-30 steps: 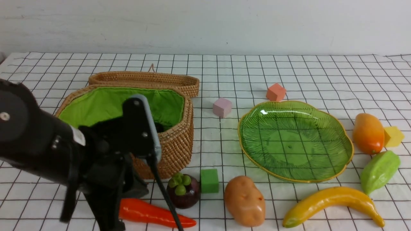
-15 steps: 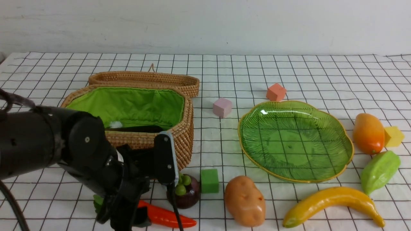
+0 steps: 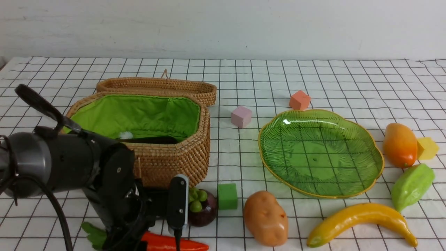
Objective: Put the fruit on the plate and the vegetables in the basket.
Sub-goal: Use the left arm to grab a carrot and put it into the left basket
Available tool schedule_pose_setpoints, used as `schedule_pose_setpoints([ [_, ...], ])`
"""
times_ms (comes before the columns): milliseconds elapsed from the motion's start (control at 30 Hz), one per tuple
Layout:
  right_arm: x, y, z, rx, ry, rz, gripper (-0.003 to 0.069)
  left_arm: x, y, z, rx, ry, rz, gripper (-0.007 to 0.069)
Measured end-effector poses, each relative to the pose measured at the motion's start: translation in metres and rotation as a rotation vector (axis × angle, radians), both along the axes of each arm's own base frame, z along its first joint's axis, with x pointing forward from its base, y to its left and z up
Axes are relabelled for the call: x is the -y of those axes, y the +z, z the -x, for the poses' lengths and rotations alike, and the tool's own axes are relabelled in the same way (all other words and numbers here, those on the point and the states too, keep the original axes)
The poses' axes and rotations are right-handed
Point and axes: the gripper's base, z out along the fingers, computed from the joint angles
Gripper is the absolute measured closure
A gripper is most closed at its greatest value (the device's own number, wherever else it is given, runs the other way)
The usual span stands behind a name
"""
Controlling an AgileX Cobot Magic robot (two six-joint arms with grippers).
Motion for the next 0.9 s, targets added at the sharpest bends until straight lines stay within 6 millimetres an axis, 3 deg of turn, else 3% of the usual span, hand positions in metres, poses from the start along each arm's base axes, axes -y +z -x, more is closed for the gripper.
schedule_pose_setpoints([
  [133,0.000,0.000,0.000,0.000,0.000,0.000,0.0621,-0.004,0.013,0.008,-0.022,0.006,-0.010,0.0245],
  [300,0.000,0.002,-0.002,0.017,-0.012,-0.018,0.0620,-0.013,0.086,0.023,0.128,0.092,0.077,0.0245],
  [333,0.000,0.002,-0.002,0.020,-0.015,-0.021,0.0620,-0.013,0.090,0.024,0.140,0.094,0.081,0.0245],
  [367,-0.001,0.006,-0.005,0.053,-0.038,-0.054,0.0618,-0.015,0.113,0.024,0.226,0.106,0.111,0.0245],
  [400,-0.001,0.009,-0.008,0.081,-0.058,-0.083,0.0617,-0.018,0.134,0.023,0.322,0.105,0.126,0.0245],
  [467,-0.001,0.013,-0.010,0.112,-0.080,-0.115,0.0614,-0.019,0.147,0.020,0.393,0.098,0.126,0.0245],
  [500,-0.001,0.018,-0.014,0.154,-0.110,-0.158,0.0613,-0.021,0.163,0.010,0.505,0.085,0.108,0.0245],
  [600,-0.001,0.024,-0.017,0.203,-0.145,-0.208,0.0613,-0.022,0.172,-0.006,0.601,0.098,0.093,0.0245],
  [667,0.000,0.029,-0.020,0.245,-0.176,-0.251,0.0613,-0.026,0.173,-0.032,0.664,0.155,0.086,0.0245],
  [800,0.000,0.031,-0.021,0.261,-0.187,-0.267,0.0609,-0.032,0.157,-0.070,0.658,0.258,0.070,0.0245],
  [900,0.000,0.030,-0.021,0.246,-0.183,-0.261,0.0606,-0.030,0.145,-0.082,0.643,0.254,0.052,0.0245],
])
